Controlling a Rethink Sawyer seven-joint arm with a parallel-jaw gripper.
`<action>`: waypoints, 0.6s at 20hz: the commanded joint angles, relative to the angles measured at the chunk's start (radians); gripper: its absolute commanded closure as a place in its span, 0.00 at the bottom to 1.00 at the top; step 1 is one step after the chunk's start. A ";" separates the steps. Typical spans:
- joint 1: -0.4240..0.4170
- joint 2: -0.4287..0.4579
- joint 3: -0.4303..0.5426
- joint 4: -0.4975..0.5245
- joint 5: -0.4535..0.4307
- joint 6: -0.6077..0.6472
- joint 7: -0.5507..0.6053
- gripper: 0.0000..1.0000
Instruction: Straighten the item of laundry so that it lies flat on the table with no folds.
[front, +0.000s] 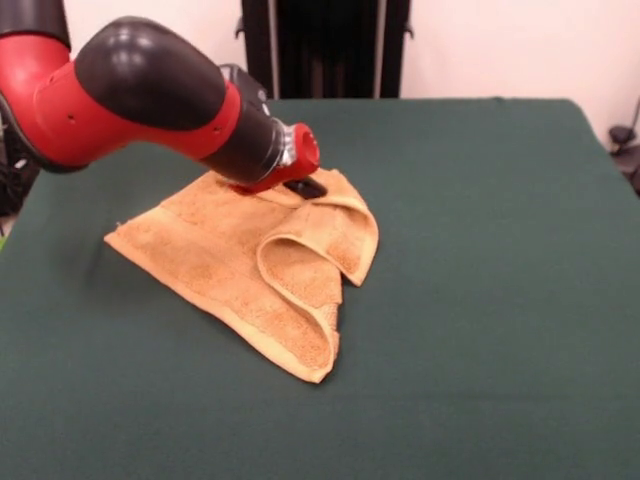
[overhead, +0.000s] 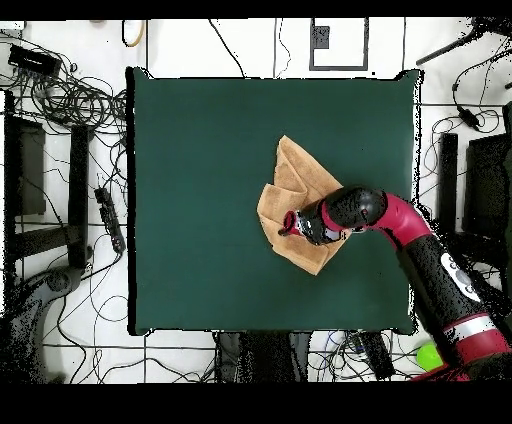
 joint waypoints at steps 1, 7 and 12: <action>0.067 -0.042 0.003 -0.139 -0.163 -0.196 -0.258 1.00; 0.063 -0.089 0.009 -0.114 -0.121 -0.132 -0.236 1.00; 0.047 -0.116 0.034 -0.075 -0.021 -0.022 -0.210 1.00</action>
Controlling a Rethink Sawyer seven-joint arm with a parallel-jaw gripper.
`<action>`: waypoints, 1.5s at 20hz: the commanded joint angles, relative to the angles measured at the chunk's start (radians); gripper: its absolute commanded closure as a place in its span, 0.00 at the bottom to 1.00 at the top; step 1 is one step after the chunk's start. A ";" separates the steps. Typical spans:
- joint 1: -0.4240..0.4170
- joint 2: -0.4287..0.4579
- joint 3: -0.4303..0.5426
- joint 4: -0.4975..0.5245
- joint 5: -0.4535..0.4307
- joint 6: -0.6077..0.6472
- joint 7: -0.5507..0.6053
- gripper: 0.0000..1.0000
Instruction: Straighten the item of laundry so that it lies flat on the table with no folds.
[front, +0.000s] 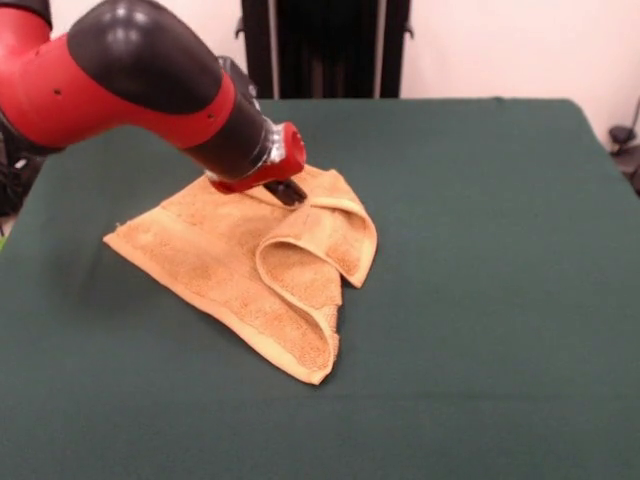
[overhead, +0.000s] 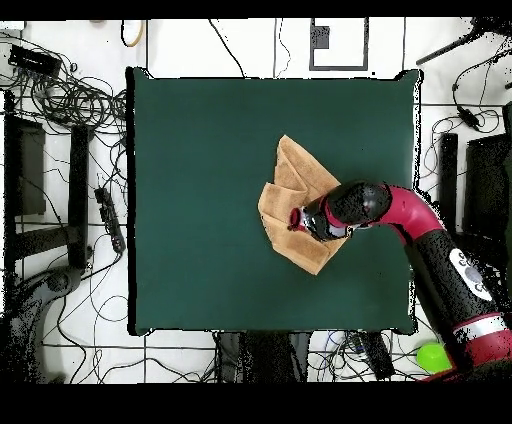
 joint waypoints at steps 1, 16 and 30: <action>0.019 -0.058 0.042 -0.052 0.048 0.000 -0.198 1.00; 0.040 0.003 0.012 -0.083 0.123 -0.047 -0.213 1.00; 0.050 0.078 -0.024 -0.110 0.053 -0.109 -0.192 1.00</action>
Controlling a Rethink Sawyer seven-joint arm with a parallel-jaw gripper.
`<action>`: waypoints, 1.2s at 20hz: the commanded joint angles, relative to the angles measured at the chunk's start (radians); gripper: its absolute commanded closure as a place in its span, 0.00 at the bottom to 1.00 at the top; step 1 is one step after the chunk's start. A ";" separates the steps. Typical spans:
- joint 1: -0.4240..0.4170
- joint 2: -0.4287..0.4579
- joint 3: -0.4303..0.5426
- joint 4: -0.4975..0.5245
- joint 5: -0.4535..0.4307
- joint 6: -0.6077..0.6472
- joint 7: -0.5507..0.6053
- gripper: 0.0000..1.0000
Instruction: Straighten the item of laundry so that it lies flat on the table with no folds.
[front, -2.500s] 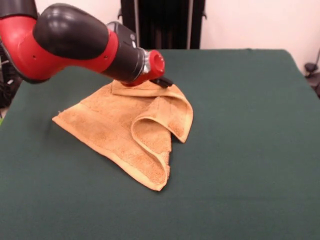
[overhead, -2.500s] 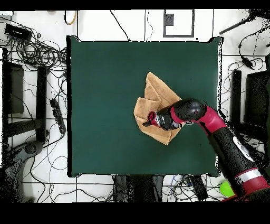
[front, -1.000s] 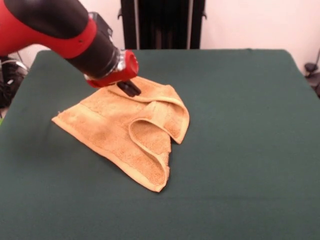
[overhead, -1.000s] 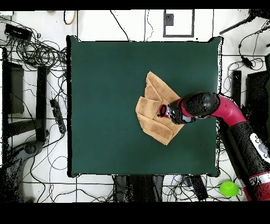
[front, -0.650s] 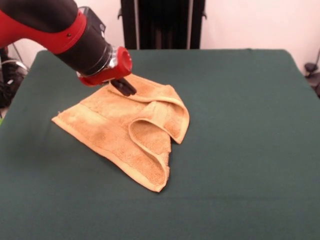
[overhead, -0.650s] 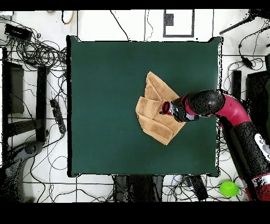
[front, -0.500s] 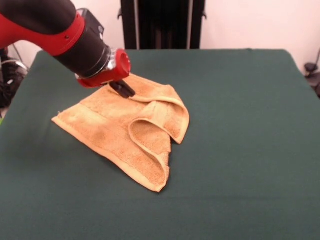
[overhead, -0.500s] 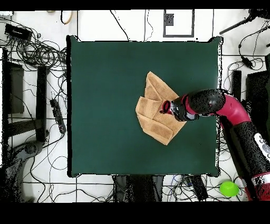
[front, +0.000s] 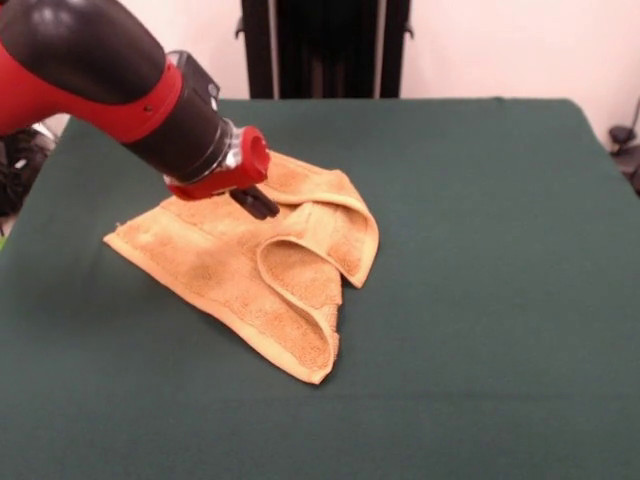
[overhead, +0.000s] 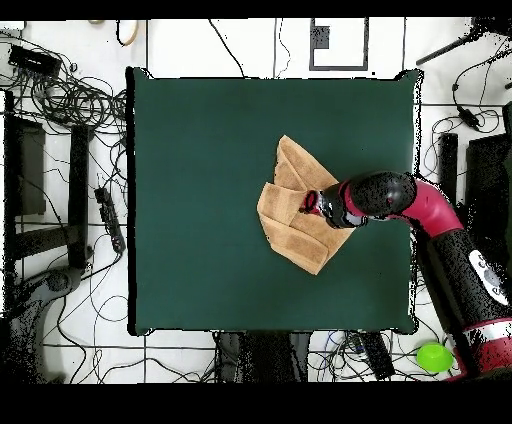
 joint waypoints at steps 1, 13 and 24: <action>0.068 0.098 -0.028 -0.051 -0.022 -0.066 -0.186 1.00; 0.066 0.153 -0.032 -0.058 0.068 0.041 -0.154 1.00; 0.057 0.175 -0.078 -0.014 0.073 0.080 -0.155 1.00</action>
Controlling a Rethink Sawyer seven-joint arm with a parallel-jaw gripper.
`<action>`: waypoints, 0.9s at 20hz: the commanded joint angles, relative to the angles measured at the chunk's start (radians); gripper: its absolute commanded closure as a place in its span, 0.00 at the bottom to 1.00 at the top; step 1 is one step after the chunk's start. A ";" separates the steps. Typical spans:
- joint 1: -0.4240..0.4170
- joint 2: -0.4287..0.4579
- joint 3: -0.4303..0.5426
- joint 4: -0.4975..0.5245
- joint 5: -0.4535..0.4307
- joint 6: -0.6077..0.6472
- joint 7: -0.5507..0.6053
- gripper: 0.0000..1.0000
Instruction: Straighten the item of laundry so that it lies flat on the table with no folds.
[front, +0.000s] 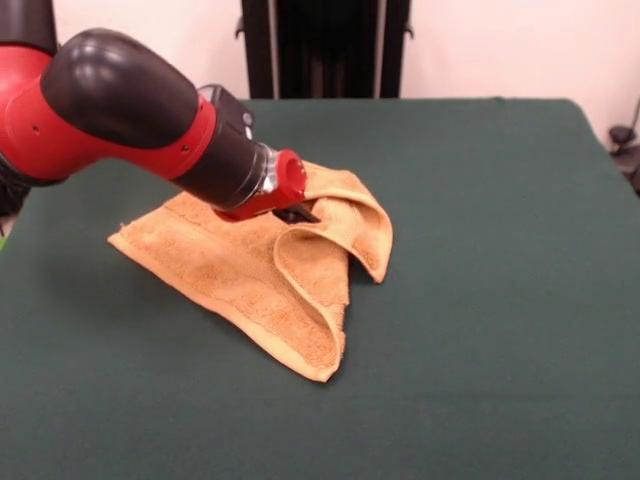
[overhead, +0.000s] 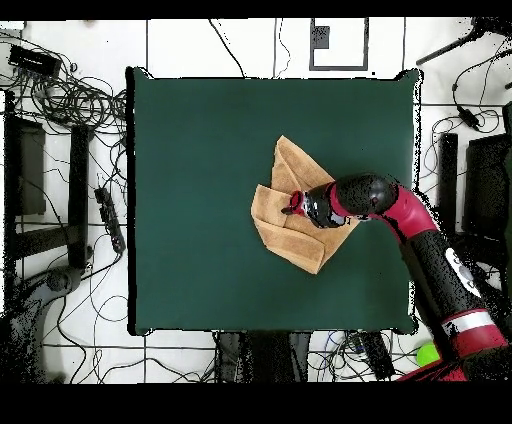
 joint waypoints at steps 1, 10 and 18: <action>0.046 0.064 -0.076 0.015 0.021 0.088 -0.152 1.00; 0.050 0.035 -0.093 0.053 0.036 0.081 -0.115 1.00; 0.007 -0.006 -0.018 0.195 0.175 0.150 -0.063 1.00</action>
